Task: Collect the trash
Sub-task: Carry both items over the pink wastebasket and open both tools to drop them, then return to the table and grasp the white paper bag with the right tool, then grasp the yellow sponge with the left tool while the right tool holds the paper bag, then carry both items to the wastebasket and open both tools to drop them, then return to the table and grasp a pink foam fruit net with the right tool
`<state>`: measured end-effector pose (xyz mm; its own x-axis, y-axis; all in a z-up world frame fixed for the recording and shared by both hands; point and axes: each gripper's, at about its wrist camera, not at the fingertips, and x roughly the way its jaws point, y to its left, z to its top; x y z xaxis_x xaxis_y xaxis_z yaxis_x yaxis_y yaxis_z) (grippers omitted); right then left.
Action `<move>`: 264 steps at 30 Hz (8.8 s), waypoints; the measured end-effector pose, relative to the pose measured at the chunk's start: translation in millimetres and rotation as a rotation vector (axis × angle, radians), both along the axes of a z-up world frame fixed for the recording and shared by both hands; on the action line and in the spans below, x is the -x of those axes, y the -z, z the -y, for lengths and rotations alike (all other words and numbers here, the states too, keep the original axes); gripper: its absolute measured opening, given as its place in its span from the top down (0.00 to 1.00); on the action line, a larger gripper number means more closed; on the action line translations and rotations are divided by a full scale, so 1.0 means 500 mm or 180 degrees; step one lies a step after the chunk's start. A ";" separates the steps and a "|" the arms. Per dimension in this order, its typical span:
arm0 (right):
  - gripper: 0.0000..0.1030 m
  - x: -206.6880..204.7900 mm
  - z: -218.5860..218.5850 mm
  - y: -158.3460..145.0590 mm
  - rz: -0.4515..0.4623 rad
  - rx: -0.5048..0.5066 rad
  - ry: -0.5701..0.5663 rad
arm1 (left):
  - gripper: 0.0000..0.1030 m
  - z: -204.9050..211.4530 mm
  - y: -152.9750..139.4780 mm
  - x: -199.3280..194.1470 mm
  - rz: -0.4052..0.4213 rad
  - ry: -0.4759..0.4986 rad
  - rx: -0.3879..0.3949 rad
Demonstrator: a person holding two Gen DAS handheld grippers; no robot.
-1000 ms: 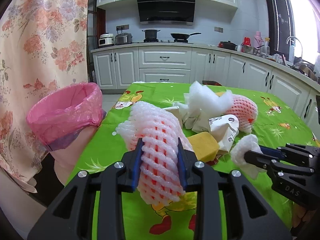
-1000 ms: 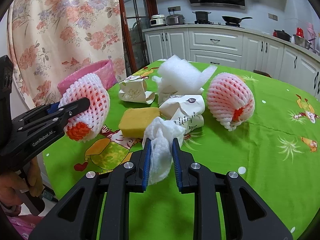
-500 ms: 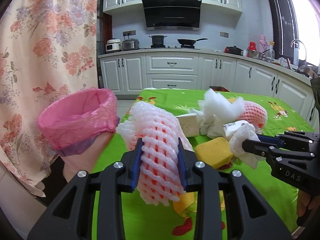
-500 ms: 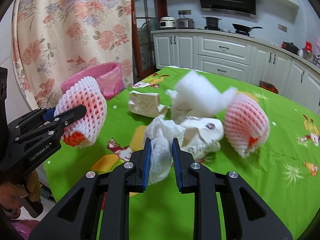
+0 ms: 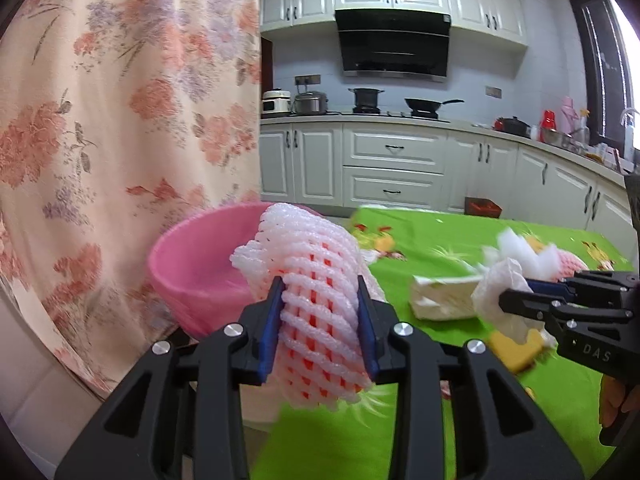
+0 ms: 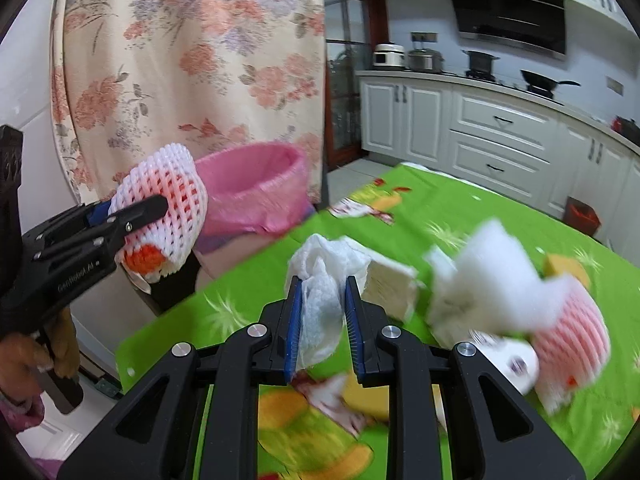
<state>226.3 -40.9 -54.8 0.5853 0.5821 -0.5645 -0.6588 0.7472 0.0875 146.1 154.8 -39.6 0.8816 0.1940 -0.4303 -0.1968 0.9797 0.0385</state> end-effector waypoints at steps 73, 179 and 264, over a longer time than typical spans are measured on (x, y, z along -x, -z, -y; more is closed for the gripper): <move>0.45 0.009 0.267 0.091 -0.0165 -0.0026 0.1175 | 0.05 0.198 0.107 -0.037 -0.0529 0.0253 0.0054; 0.49 0.039 0.179 0.058 -0.0074 0.0092 0.0763 | 0.39 0.193 0.103 -0.022 -0.0291 0.0642 0.0184; 0.29 -0.028 0.359 0.041 -0.0019 -0.0165 0.1367 | 0.05 0.235 0.091 -0.051 -0.0553 0.0403 0.0022</move>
<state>240.3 -220.5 -75.2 0.7774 0.3142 -0.5450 -0.2884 0.9479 0.1351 171.4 37.5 -85.2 0.8112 0.0829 -0.5788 -0.0633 0.9965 0.0541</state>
